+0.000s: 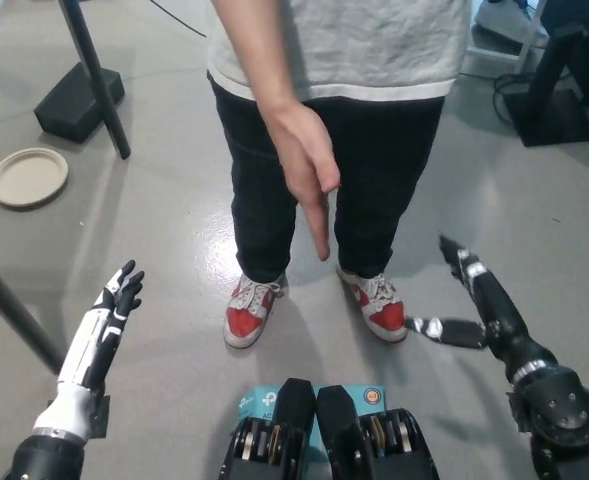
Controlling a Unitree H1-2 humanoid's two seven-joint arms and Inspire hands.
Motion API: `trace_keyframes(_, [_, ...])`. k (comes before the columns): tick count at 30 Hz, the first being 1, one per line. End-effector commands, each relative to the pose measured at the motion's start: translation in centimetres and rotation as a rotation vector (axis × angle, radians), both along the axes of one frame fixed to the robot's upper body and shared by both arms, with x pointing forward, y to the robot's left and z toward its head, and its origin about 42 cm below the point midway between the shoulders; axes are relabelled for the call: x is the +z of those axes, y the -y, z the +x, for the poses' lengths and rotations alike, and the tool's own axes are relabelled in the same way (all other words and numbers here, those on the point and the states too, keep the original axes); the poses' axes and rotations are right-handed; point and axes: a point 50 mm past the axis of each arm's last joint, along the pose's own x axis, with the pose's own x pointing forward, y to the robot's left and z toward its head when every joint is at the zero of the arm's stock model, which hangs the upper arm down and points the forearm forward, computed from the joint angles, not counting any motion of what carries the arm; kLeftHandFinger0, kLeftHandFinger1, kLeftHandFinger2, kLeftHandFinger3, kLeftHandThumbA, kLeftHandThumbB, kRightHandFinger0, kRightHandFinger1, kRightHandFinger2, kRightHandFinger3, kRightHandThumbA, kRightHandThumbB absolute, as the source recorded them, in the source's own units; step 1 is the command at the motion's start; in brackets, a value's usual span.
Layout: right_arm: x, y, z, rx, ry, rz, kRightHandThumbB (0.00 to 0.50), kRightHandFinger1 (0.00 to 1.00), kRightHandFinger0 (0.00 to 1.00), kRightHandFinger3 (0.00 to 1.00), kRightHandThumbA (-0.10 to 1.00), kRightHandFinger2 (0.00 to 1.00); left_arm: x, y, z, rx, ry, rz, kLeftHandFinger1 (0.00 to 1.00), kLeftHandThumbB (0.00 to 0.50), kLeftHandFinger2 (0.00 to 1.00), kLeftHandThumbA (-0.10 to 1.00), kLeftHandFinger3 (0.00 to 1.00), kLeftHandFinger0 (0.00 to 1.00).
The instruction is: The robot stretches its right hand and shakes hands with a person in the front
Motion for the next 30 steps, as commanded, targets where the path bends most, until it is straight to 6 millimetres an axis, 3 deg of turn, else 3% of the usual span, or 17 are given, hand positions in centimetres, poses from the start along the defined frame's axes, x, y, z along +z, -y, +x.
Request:
trace_keyframes(1, [4.2,-1.0,0.3,-0.013,0.177,0.074,0.293,1.00,1.00,1.00,1.00,1.00,1.0,-0.2,0.1,-0.015,0.074,0.009,1.00,0.100,1.00,0.96,1.00,1.00])
trace_keyframes(2, [5.7,-1.9,0.0,0.016,0.201,0.086,0.363,1.00,1.00,1.00,1.00,1.00,1.0,-0.2,0.1,-0.015,0.075,0.008,1.00,0.113,1.00,0.96,1.00,1.00])
trace_keyframes(3, [7.9,-3.2,-0.6,0.061,0.238,0.105,0.384,1.00,1.00,1.00,1.00,1.00,1.0,-0.2,0.0,-0.014,0.077,0.006,1.00,0.116,1.00,0.96,1.00,1.00])
trace_keyframes(4, [8.8,-3.8,-0.7,0.075,0.257,0.110,0.406,1.00,1.00,1.00,1.00,1.00,0.9,-0.2,0.1,-0.015,0.077,0.004,1.00,0.112,1.00,0.96,1.00,1.00])
trace_keyframes(6, [8.9,-3.8,-0.8,0.076,0.256,0.110,0.409,1.00,1.00,1.00,1.00,1.00,0.9,-0.2,0.1,-0.015,0.077,0.004,1.00,0.110,1.00,0.96,1.00,1.00])
trace_keyframes(7, [9.7,-4.2,-0.9,0.089,0.272,0.111,0.382,1.00,1.00,1.00,1.00,1.00,0.9,-0.2,0.1,-0.014,0.074,0.004,1.00,0.104,1.00,0.96,1.00,1.00])
trace_keyframes(8, [11.2,-5.0,-0.9,0.107,0.301,0.107,0.384,1.00,1.00,1.00,1.00,1.00,0.9,-0.2,0.0,-0.014,0.071,0.004,1.00,0.103,1.00,0.96,1.00,1.00])
trace_keyframes(11, [12.8,-5.6,-0.6,0.119,0.321,0.087,0.380,1.00,1.00,1.00,1.00,1.00,1.0,-0.3,0.0,-0.011,0.075,0.013,1.00,0.093,1.00,0.96,1.00,1.00])
trace_keyframes(14, [12.8,-5.7,-0.6,0.118,0.318,0.086,0.382,1.00,1.00,1.00,1.00,1.00,1.0,-0.3,0.0,-0.011,0.075,0.013,1.00,0.093,1.00,0.96,1.00,1.00])
trace_keyframes(15, [15.3,-6.6,0.1,0.131,0.356,0.051,0.367,1.00,1.00,1.00,1.00,1.00,0.9,-0.3,0.0,-0.012,0.069,0.004,1.00,0.103,1.00,0.96,1.00,1.00])
trace_keyframes(20, [16.4,-7.4,1.4,0.133,0.356,0.031,0.396,1.00,1.00,1.00,1.00,1.00,1.0,-0.3,0.0,-0.008,0.074,0.010,1.00,0.103,1.00,0.97,1.00,1.00])
trace_keyframes(23, [16.7,-8.3,2.9,0.148,0.350,0.016,0.376,1.00,1.00,1.00,1.00,1.00,1.0,-0.3,-0.1,-0.009,0.072,0.013,1.00,0.109,1.00,0.97,1.00,1.00])
trace_keyframes(26, [16.7,-8.3,3.0,0.148,0.349,0.016,0.375,1.00,1.00,1.00,1.00,1.00,1.1,-0.3,-0.1,-0.009,0.072,0.013,1.00,0.109,1.00,0.98,1.00,1.00])
trace_keyframes(27, [16.2,-9.0,4.3,0.152,0.327,0.006,0.361,1.00,1.00,1.00,1.00,1.00,1.1,-0.3,0.0,-0.005,0.079,0.009,1.00,0.115,1.00,0.98,1.00,1.00])
trace_keyframes(30, [15.8,-9.3,5.3,0.147,0.301,0.001,0.367,1.00,1.00,1.00,1.00,1.00,1.0,-0.3,0.0,-0.005,0.079,0.009,1.00,0.107,1.00,0.97,1.00,1.00])
